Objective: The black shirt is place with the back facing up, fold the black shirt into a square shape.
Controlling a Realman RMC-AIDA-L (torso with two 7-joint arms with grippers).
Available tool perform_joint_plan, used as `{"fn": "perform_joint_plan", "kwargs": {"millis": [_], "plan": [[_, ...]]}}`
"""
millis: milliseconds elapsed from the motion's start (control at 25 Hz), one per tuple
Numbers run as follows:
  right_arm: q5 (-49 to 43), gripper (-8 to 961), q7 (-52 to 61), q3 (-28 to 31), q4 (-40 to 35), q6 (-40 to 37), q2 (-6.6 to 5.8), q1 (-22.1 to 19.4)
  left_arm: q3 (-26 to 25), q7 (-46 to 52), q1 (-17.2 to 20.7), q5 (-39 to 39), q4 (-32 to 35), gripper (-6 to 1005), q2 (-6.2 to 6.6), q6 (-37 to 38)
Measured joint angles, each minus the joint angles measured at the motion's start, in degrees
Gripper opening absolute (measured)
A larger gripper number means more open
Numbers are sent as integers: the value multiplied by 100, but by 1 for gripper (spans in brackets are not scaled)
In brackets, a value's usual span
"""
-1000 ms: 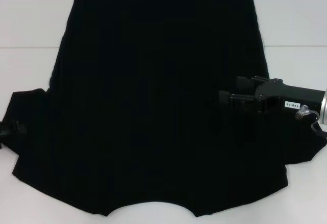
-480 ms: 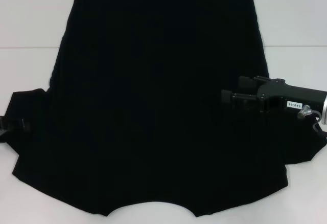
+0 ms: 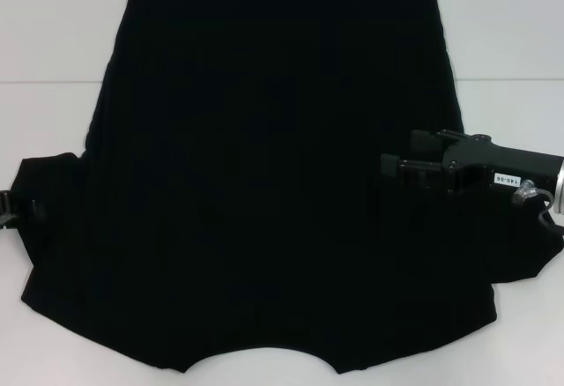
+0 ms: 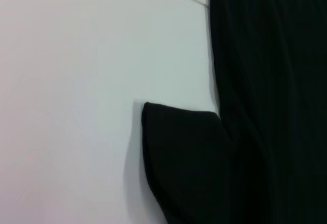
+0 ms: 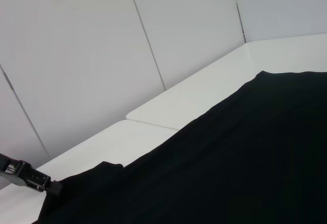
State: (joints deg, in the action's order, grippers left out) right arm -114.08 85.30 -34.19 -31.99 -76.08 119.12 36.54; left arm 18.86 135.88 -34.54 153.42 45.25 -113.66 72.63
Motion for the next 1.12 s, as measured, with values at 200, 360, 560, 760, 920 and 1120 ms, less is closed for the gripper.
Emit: {"fn": "perform_joint_plan", "kwargs": {"millis": [200,360,560,760,920,1120], "plan": [[0,915,-22,0,0,5,11,-10,10,-3,0,0,-57,383,-3,-140],[0,916,-22,0,0,37,17,-15,13,-9,0,1,-92,219,3,-238],[0,916,-42,0,0,76,29,-22,-10,-73,24,-2,-93,89,-4,-315],[0,916,-31,6,0,122,41,-24,-24,-252,24,-44,-62,52,-2,-633],[3,915,-4,9,10,123,42,-24,-23,-487,0,-134,-81,23,-5,-1034],[66,915,-14,9,54,123,42,-32,11,-664,-3,-204,-95,24,-5,-1374]]}}
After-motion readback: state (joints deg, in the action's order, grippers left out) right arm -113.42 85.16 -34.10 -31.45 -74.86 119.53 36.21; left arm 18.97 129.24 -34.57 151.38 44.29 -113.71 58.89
